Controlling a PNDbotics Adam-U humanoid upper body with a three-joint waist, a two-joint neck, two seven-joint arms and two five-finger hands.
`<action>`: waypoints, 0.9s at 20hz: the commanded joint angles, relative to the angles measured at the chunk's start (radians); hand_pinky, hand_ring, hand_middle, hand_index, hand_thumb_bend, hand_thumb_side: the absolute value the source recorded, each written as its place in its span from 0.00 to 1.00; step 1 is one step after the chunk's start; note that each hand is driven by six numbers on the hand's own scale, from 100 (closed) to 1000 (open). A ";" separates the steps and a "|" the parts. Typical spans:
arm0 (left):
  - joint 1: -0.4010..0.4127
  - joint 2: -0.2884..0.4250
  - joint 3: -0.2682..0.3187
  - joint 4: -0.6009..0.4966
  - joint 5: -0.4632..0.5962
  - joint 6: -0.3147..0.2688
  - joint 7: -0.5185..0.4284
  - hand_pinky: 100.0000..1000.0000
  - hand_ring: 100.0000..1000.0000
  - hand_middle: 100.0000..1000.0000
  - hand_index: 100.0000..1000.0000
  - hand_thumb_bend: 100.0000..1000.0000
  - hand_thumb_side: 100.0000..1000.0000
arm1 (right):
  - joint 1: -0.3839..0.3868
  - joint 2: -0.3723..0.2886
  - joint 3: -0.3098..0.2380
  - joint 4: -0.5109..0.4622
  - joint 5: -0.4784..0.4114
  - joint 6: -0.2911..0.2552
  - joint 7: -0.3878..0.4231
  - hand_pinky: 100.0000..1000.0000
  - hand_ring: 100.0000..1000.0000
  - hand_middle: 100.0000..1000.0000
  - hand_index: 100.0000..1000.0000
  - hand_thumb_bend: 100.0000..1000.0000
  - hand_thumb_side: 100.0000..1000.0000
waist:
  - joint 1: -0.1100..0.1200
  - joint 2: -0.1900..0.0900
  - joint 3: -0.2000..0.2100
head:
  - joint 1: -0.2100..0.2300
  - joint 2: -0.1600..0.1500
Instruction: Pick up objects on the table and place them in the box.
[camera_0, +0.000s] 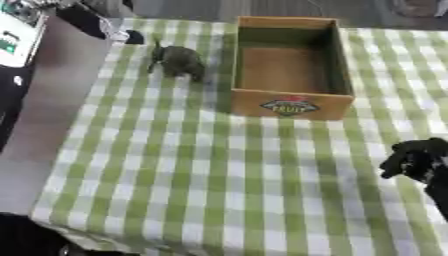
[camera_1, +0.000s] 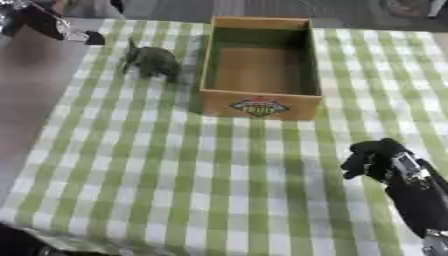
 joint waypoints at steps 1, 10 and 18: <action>-0.079 0.005 -0.017 0.136 -0.061 -0.024 -0.021 0.78 0.90 0.90 0.95 0.67 0.15 | -0.006 -0.018 0.003 -0.019 0.008 -0.001 0.006 0.52 0.57 0.49 0.67 0.00 0.89 | 0.002 -0.017 -0.005 | 0.006 0.010; -0.231 -0.089 -0.016 0.407 -0.255 -0.010 -0.005 0.76 0.87 0.87 0.94 0.68 0.20 | -0.006 -0.019 0.012 -0.015 0.012 0.000 0.016 0.52 0.57 0.49 0.67 0.00 0.90 | 0.011 -0.019 -0.028 | 0.022 0.011; -0.252 -0.133 -0.021 0.464 -0.407 0.027 0.094 0.74 0.85 0.86 0.95 0.66 0.20 | -0.010 -0.018 0.015 -0.014 0.011 0.001 0.020 0.52 0.57 0.49 0.67 0.00 0.89 | 0.015 -0.018 -0.039 | 0.029 0.009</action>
